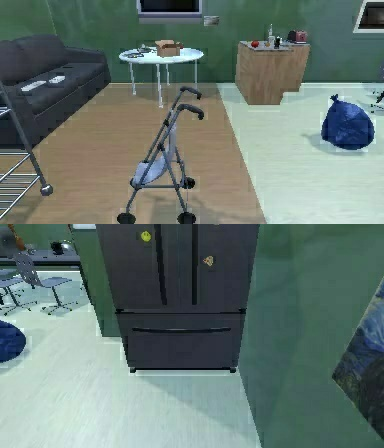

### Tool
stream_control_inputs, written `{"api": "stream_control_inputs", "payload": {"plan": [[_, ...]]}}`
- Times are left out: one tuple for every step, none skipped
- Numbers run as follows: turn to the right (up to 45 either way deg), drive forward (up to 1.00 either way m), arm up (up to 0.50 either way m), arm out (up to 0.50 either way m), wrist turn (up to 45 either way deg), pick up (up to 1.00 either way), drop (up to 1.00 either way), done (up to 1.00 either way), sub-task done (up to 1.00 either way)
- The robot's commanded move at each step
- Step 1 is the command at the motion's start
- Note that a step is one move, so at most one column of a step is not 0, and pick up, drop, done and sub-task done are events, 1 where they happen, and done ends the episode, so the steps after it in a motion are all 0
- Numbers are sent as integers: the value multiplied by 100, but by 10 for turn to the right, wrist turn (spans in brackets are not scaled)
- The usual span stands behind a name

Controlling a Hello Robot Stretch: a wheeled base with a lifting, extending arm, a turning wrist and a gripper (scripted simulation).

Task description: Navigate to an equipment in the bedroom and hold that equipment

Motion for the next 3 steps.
{"api": "stream_control_inputs", "payload": {"plan": [[0, 5, 0, 0, 0, 0, 0, 0, 0], [-450, 0, 0, 0, 0, 0, 0, 0, 0], [-420, 0, 0, 0, 0, 0, 0, 0, 0]]}}
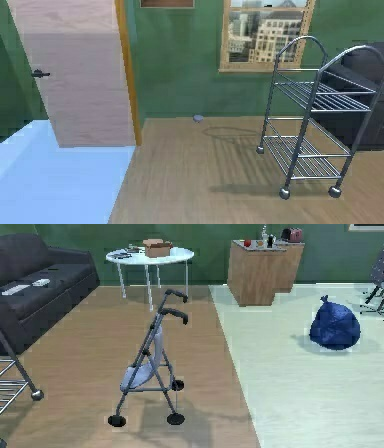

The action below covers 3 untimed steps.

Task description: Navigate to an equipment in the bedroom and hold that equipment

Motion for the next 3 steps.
{"api": "stream_control_inputs", "payload": {"plan": [[0, 45, 0, 0, 0, 0, 0, 0, 0], [-450, 0, 0, 0, 0, 0, 0, 0, 0], [0, 45, 0, 0, 0, 0, 0, 0, 0]]}}
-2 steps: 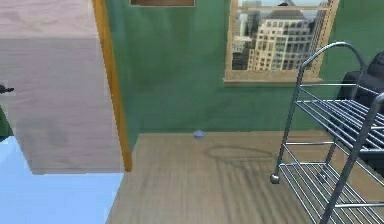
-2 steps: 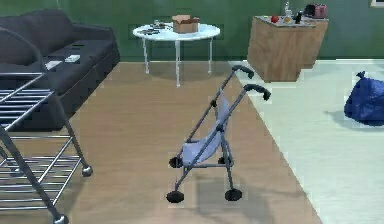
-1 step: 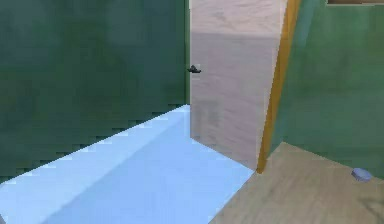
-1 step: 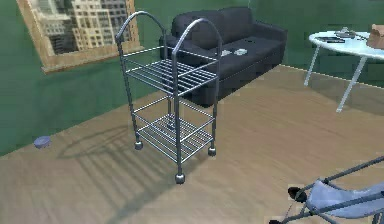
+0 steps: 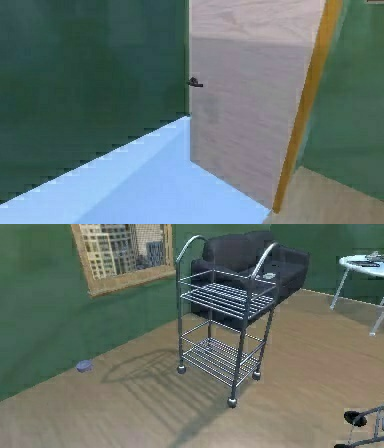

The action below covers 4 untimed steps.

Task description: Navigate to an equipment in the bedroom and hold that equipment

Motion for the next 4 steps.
{"api": "stream_control_inputs", "payload": {"plan": [[-330, 0, 0, 0, 0, 0, 0, 0, 0], [0, 100, 0, 0, 0, 0, 0, 0, 0], [-30, 0, 0, 0, 0, 0, 0, 0, 0], [0, 25, 0, 0, 0, 0, 0, 0, 0]]}}
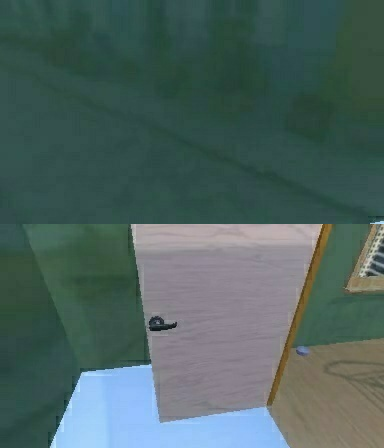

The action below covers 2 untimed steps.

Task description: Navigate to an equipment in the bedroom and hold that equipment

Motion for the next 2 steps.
{"api": "stream_control_inputs", "payload": {"plan": [[-450, 0, 0, 0, 0, 0, 0, 0, 0], [-150, 0, 0, 0, 0, 0, 0, 0, 0]]}}
